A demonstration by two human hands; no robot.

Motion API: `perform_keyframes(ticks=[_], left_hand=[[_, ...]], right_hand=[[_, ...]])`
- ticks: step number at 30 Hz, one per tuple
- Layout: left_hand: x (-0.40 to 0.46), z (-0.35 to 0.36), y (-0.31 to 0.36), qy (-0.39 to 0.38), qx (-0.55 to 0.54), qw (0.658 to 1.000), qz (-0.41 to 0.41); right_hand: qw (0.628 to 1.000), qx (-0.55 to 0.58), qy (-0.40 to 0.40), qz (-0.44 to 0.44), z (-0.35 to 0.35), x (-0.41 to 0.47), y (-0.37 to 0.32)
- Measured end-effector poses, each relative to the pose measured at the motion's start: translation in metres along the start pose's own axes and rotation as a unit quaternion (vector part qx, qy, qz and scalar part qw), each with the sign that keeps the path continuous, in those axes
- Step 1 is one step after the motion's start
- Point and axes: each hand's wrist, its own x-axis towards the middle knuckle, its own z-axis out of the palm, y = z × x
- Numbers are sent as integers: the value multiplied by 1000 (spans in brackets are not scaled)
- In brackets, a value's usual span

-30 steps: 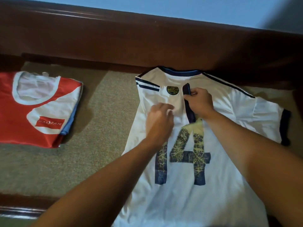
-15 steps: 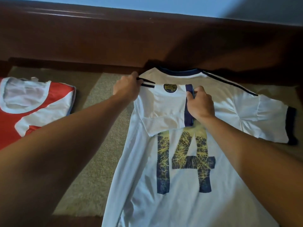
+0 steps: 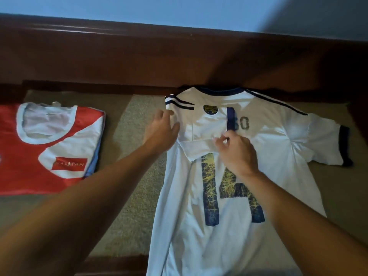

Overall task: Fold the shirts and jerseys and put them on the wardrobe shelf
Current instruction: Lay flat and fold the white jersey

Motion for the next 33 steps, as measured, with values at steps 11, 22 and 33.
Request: perform_keyframes(ticks=[11, 22, 33], left_hand=[[-177, -21, -4, -115, -29, 991, -64], [-310, -25, 24, -128, 144, 978, -80], [-344, -24, 18, -73, -58, 988, -121]], right_hand=[[943, 104, -294, 117, 29, -136, -59], [959, 218, -166, 69, 34, -184, -54], [971, 165, -167, -45, 16, -249, -20]])
